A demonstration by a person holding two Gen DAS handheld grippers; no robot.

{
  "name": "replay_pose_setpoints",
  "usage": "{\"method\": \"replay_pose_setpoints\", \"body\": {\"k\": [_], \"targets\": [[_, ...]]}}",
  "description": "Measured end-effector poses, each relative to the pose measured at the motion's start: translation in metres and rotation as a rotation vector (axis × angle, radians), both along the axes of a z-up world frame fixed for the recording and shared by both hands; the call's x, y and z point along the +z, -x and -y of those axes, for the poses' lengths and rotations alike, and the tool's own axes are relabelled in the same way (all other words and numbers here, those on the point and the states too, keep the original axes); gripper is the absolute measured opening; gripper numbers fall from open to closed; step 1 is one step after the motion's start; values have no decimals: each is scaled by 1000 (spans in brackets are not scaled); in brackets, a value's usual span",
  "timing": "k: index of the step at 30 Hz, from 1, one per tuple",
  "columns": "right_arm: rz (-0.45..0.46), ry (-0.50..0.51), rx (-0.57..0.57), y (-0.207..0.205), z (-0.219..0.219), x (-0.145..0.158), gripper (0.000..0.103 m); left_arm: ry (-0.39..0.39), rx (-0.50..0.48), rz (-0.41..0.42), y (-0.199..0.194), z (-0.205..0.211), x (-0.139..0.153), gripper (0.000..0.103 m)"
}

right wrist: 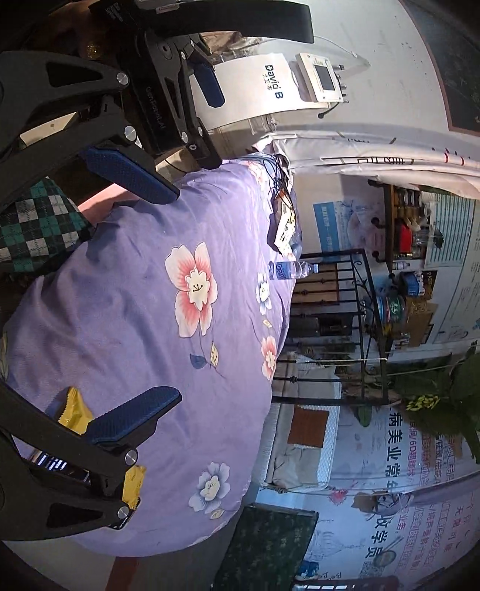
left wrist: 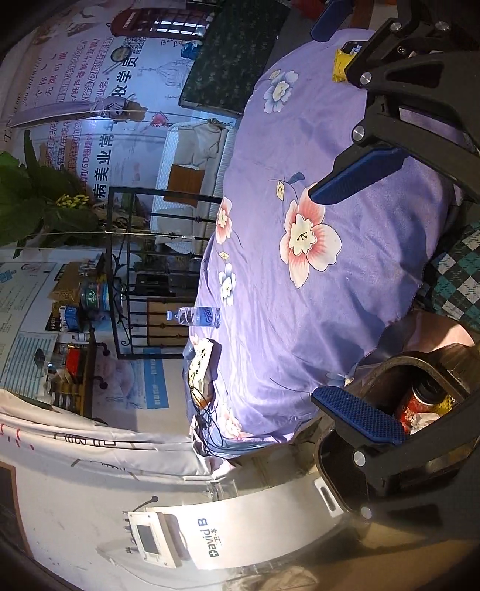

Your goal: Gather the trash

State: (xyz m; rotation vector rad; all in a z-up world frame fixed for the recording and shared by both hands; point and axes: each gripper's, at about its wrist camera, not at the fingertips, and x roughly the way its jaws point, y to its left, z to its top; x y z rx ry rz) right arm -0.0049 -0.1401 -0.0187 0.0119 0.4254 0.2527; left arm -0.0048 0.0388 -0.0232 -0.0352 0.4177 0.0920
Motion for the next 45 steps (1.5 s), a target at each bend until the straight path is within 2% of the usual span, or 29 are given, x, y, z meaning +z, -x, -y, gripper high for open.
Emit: {"method": "replay_pose_setpoints", "body": {"k": [11,45], "targets": [[66,16,-48,27,5,6,97,-40,46,39,24,6,2,97],[49,-7,-61,29,11,3,97,-26,45,37,26,7,0,97]]}}
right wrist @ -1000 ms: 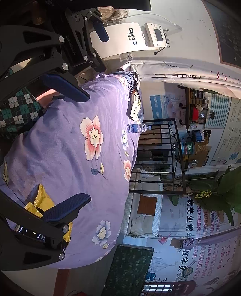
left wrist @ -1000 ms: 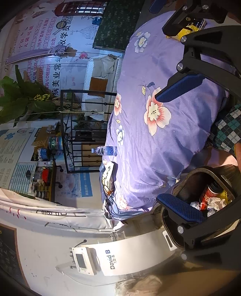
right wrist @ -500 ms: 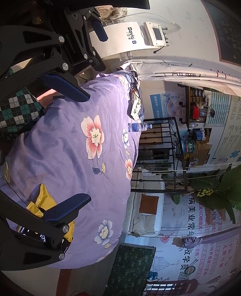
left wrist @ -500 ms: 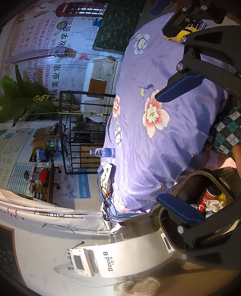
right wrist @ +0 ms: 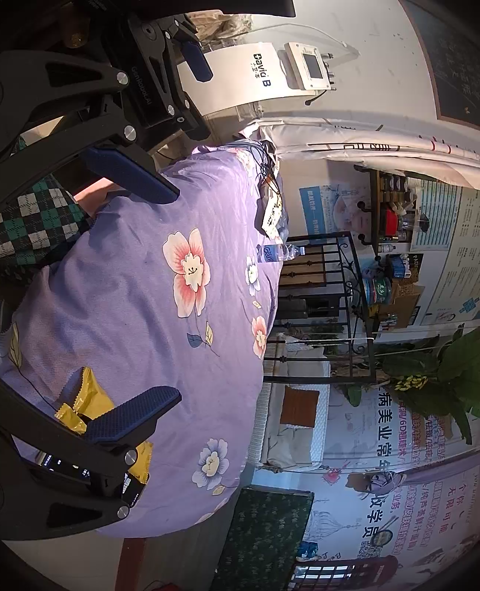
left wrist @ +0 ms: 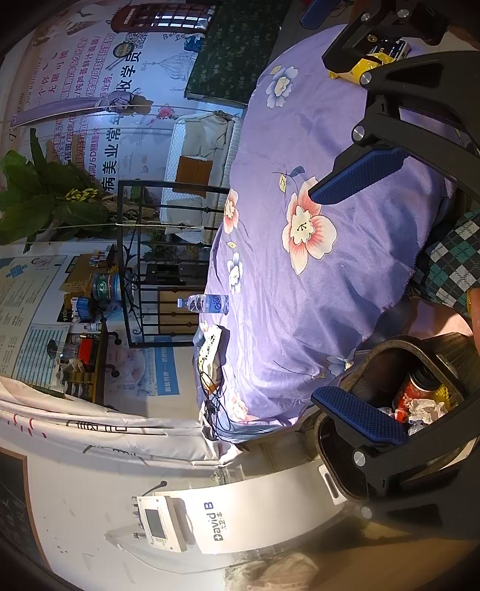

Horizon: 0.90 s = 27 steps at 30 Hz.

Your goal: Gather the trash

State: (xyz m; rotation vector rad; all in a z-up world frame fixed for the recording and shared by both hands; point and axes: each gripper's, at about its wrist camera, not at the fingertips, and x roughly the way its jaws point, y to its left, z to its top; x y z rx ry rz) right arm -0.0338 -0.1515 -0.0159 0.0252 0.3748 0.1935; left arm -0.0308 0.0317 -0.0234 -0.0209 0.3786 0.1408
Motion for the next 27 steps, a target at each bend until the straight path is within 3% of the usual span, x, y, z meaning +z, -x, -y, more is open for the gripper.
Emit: {"method": "replay_pose_setpoints", "body": {"k": [27], "targets": [[-8,2,2,0,-1,-1,97,2,2,-4,0,-2,-3,97]]}}
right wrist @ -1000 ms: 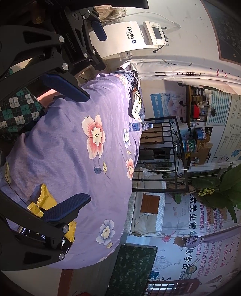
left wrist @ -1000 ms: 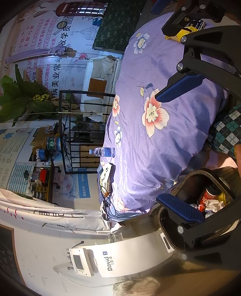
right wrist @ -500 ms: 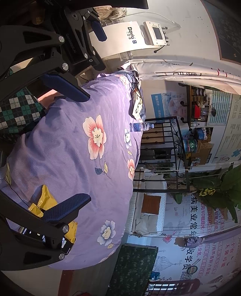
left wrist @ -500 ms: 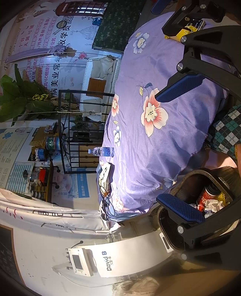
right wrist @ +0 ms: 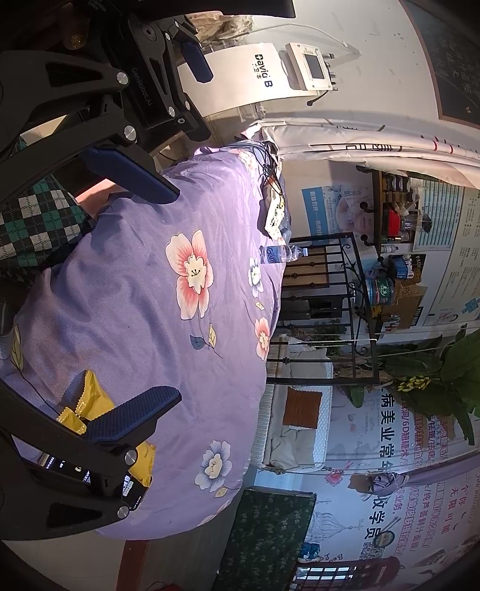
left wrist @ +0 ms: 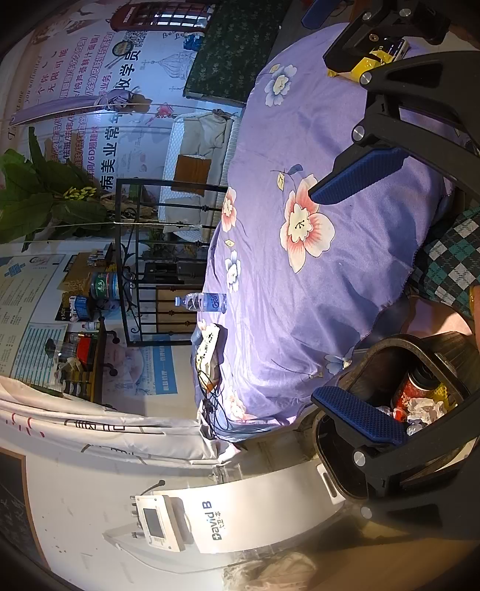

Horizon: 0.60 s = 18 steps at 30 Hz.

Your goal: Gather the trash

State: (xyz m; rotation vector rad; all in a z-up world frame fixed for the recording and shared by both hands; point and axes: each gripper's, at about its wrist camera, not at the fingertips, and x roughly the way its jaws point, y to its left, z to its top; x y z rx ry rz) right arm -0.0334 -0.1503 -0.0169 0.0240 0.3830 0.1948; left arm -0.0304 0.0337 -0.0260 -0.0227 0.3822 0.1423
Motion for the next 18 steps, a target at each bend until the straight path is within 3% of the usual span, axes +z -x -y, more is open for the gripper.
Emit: {"method": "replay_pose_setpoints", "body": {"k": [18], "targets": [[-12,-2,1,-1,-1,-3,97,12,-3,0,0,-1,-3,97]]}}
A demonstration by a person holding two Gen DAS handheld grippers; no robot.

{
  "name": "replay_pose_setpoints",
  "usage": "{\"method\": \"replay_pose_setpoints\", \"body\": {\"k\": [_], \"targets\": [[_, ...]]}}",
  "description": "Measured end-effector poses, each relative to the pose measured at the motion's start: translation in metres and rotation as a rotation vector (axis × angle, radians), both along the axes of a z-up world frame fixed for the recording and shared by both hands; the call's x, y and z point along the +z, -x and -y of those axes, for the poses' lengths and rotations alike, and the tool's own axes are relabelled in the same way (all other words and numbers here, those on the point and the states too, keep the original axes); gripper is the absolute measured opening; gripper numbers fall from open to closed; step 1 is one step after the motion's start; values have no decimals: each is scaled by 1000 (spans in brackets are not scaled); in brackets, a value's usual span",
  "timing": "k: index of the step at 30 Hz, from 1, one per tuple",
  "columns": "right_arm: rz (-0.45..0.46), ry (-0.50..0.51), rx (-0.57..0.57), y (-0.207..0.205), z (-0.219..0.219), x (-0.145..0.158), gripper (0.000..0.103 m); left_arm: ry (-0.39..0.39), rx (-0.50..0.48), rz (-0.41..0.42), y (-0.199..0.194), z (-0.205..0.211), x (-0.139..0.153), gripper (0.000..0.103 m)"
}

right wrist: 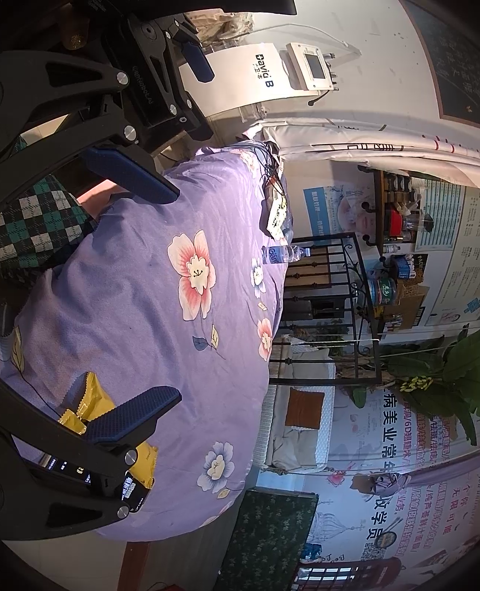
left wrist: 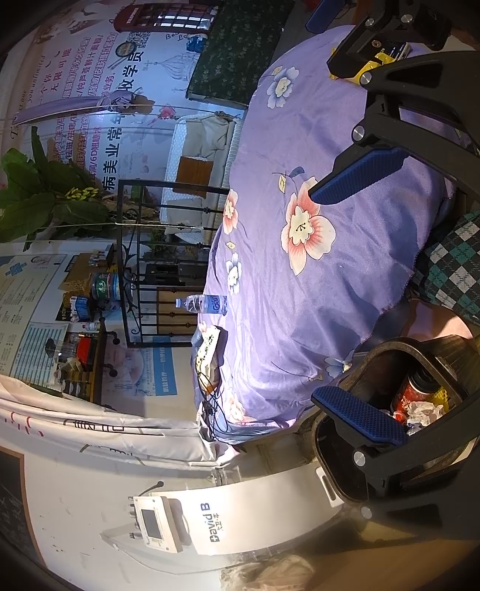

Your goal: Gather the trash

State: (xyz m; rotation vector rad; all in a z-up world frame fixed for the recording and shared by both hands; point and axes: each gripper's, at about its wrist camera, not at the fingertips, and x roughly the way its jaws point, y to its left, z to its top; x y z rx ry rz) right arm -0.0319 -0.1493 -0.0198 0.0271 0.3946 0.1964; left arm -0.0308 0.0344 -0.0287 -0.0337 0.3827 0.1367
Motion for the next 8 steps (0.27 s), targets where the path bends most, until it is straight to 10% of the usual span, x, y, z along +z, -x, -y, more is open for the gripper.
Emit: {"method": "replay_pose_setpoints", "body": {"k": [8], "targets": [[-5,1,0,-1,-1,0,97,4,2,-12,-1,0,0,97]]}}
